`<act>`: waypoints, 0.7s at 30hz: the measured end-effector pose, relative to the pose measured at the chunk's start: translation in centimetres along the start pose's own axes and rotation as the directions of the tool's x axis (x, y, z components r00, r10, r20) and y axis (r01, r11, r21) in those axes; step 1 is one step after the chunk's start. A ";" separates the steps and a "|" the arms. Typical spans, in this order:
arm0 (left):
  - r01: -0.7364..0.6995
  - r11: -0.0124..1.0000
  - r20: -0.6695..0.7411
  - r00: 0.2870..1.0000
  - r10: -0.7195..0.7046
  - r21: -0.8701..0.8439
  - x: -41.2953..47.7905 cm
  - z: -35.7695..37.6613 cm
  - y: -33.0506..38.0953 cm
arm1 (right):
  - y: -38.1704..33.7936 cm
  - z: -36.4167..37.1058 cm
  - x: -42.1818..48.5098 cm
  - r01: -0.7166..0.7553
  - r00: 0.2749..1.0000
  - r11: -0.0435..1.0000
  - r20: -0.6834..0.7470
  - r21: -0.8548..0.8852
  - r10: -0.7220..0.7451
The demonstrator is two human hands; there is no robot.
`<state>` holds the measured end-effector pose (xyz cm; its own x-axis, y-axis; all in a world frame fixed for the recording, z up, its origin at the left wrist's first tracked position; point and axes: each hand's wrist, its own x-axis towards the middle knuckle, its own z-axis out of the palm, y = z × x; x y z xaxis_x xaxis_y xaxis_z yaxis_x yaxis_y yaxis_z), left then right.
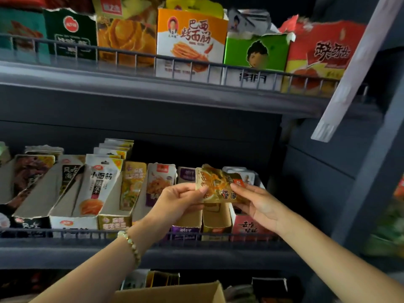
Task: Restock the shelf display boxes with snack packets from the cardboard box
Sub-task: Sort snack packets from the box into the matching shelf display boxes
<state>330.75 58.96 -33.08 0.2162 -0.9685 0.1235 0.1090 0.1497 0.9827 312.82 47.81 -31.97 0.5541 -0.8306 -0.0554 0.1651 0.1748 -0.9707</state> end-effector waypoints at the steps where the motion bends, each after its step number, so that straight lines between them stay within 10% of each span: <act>1: -0.012 0.999 -0.012 1.000 0.013 0.048 0.5 0.2 -0.3 | -0.3 -0.6 0.2 0.027 1.000 0.998 -0.011 -0.053 -0.027; 6: -0.161 0.703 0.072 0.985 0.155 0.693 3.8 -1.3 -3.2 | -3.3 -3.2 2.5 0.184 0.952 0.842 -0.122 -0.507 -0.281; 12: -0.175 0.363 0.208 0.977 -0.054 0.915 5.7 -1.6 -5.7 | -4.7 -1.8 6.9 0.242 0.932 0.483 0.064 -0.841 -0.356; 21: -0.211 0.389 0.239 0.971 -0.025 0.897 7.3 -1.9 -6.8 | -0.7 0.8 13.0 0.348 0.924 -0.001 0.343 -0.938 -0.167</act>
<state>333.43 51.29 -39.17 -0.0252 -0.9915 0.1280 -0.8731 0.0842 0.4802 320.57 37.33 -31.86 0.7644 -0.6157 0.1916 -0.5725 -0.7847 -0.2375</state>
